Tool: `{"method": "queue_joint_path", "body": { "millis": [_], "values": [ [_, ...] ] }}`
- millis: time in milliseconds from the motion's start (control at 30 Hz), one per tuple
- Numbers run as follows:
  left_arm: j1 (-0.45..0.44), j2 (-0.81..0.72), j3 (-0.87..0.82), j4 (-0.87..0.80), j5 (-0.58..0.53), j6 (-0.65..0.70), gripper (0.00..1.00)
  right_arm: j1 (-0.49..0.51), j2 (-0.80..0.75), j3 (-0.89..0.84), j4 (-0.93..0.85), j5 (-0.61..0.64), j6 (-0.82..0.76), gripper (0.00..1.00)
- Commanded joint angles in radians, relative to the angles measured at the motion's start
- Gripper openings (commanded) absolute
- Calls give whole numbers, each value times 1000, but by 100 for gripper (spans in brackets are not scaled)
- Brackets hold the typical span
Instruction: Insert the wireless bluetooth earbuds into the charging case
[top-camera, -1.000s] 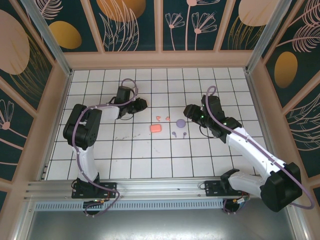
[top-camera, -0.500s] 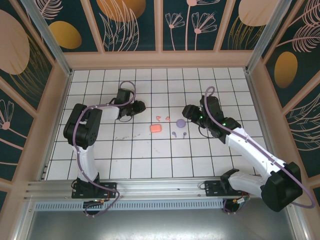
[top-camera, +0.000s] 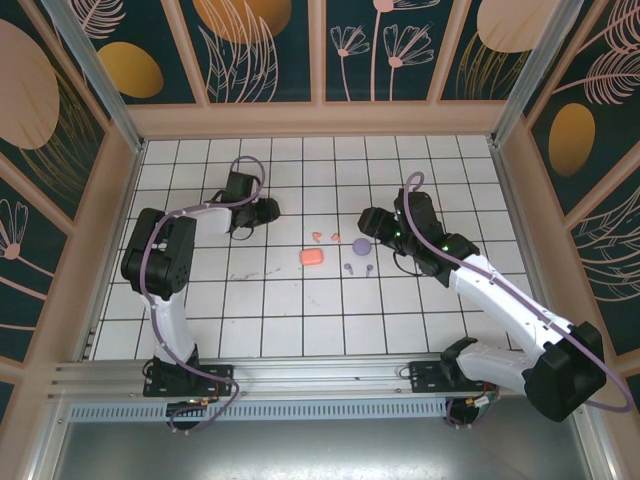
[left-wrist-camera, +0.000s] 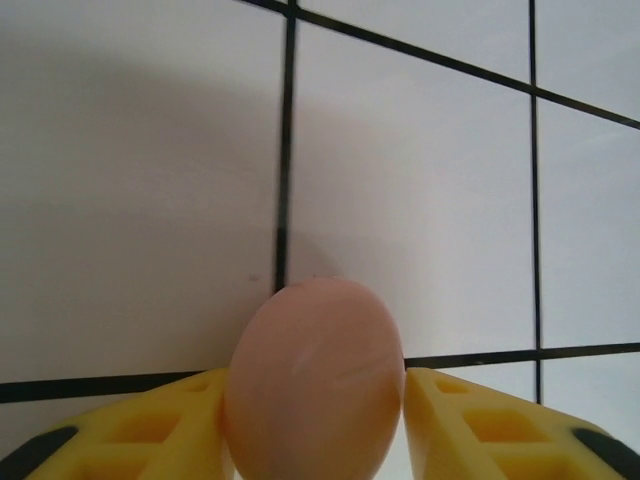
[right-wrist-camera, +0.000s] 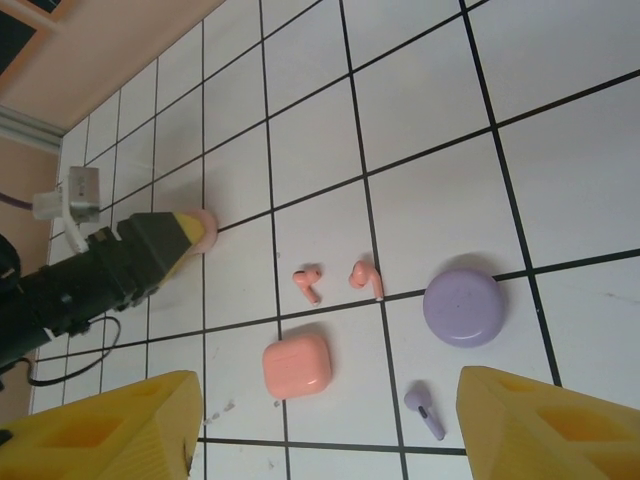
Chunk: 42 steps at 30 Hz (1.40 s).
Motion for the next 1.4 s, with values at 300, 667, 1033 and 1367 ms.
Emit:
{"method": "queue_joint_path", "body": {
  "millis": [300, 667, 1033, 1367],
  "values": [
    [33, -120, 5, -95, -148, 86, 66, 54, 22, 30, -67, 85, 13, 71],
    [32, -391, -128, 44, -212, 64, 67, 156, 225, 144, -119, 111, 15, 70],
    [32, -652, -285, 189, -292, -74, 99, 282, 596, 385, -198, 128, 54, 70],
    [32, -766, -391, 296, -344, -225, 99, 321, 826, 583, -354, 179, 93, 73]
  ]
}}
